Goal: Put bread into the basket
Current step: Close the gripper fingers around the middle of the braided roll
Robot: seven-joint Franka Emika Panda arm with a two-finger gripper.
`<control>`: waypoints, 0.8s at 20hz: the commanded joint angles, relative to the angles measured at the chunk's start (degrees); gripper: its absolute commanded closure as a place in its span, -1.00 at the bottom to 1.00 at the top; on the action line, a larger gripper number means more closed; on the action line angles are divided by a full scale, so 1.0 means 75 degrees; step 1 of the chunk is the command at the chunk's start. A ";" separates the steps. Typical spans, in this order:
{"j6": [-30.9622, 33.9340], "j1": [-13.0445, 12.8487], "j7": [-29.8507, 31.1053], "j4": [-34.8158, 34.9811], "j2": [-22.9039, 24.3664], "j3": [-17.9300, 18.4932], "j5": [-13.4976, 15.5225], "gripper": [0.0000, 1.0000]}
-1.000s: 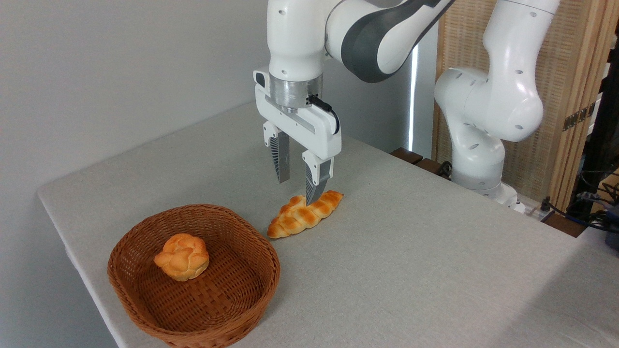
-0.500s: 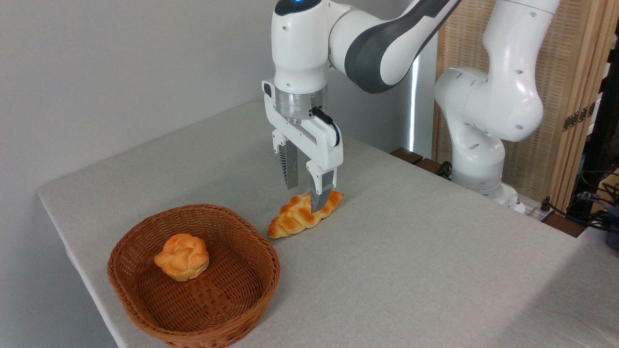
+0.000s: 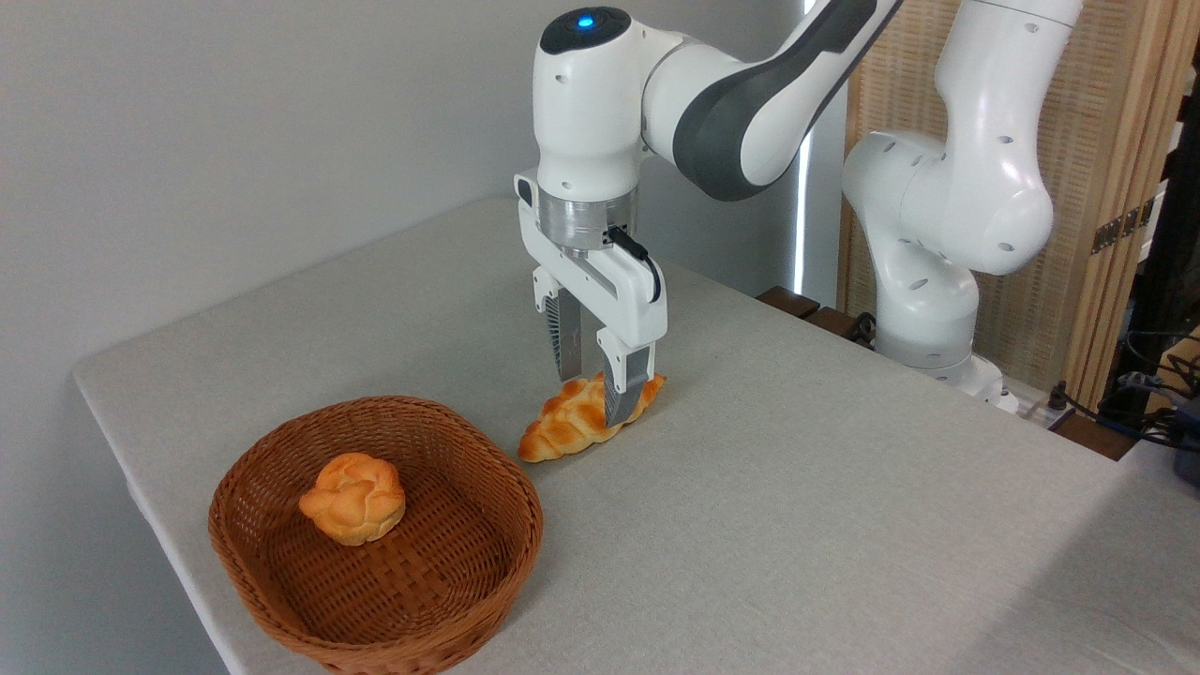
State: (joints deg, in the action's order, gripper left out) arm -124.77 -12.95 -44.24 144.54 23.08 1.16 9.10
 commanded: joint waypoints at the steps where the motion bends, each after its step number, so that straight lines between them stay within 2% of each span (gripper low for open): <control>1: -0.0331 -0.0184 -0.0137 0.0145 -0.0041 0.0068 0.0017 -1.00; 13: -0.0567 -0.0184 -0.0184 0.0310 -0.0100 0.0056 0.0005 -0.98; 16: -0.0567 -0.0172 -0.0184 0.0298 -0.0135 0.0056 0.0005 -0.73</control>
State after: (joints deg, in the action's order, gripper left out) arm -127.64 -13.87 -44.62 146.18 22.10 1.16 9.09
